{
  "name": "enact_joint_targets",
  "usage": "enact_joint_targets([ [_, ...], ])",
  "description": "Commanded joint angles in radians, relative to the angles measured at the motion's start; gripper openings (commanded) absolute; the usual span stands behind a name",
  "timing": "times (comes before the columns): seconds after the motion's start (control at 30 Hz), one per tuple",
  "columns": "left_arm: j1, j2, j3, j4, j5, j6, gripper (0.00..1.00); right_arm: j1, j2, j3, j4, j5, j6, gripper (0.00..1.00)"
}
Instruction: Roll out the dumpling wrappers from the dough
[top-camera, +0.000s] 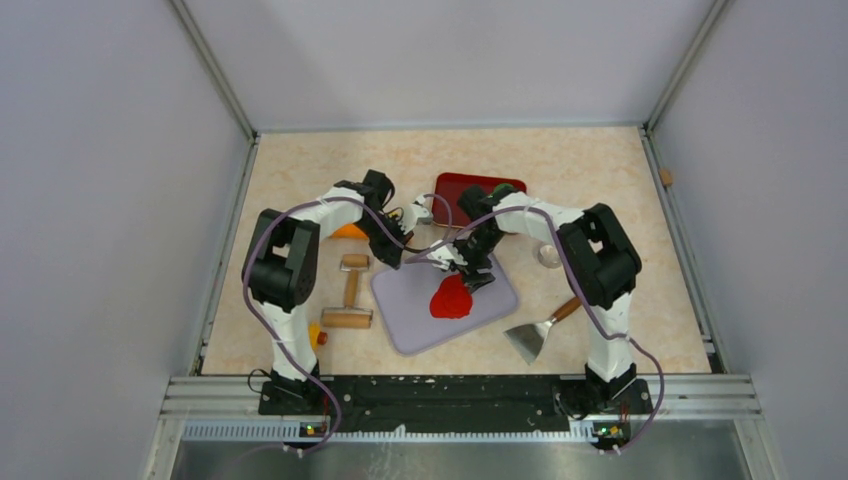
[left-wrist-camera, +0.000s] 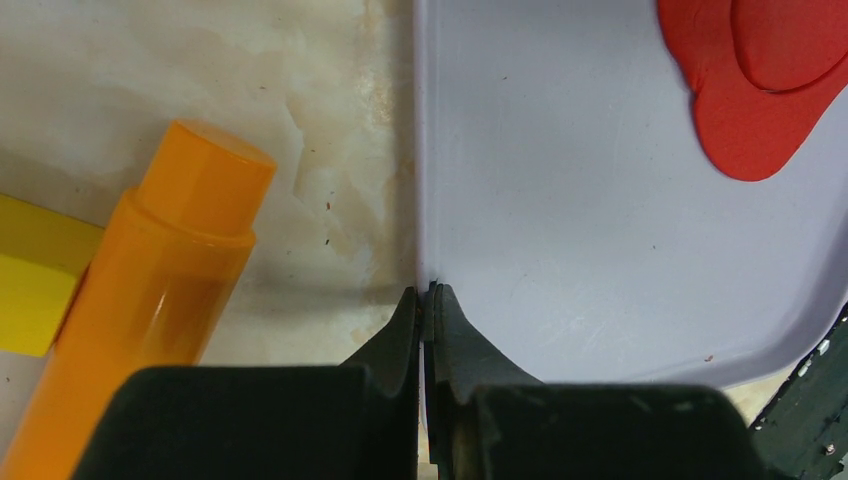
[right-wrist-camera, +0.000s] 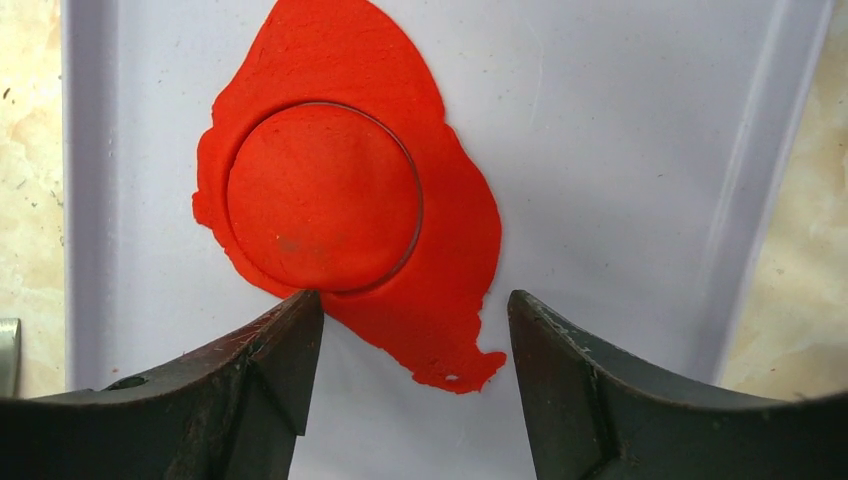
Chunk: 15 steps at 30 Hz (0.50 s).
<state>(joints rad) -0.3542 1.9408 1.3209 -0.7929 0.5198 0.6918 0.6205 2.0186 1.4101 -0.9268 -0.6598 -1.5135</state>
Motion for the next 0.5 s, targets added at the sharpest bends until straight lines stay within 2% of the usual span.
enact_joint_targets([
  [0.0,-0.006,0.025,0.047,0.014,0.060,0.016,0.00,0.017,0.045,0.001,0.014,0.083,0.063,0.66],
  [0.1,-0.006,0.031,0.055,0.014,0.063,0.015,0.00,0.018,0.040,-0.022,0.037,0.107,0.078,0.61],
  [0.27,-0.006,0.039,0.064,0.012,0.067,0.013,0.00,0.017,0.028,-0.052,0.052,0.128,0.080,0.44],
  [0.47,-0.006,0.046,0.074,0.013,0.072,0.010,0.00,0.018,0.001,-0.082,0.108,0.138,0.115,0.32],
])
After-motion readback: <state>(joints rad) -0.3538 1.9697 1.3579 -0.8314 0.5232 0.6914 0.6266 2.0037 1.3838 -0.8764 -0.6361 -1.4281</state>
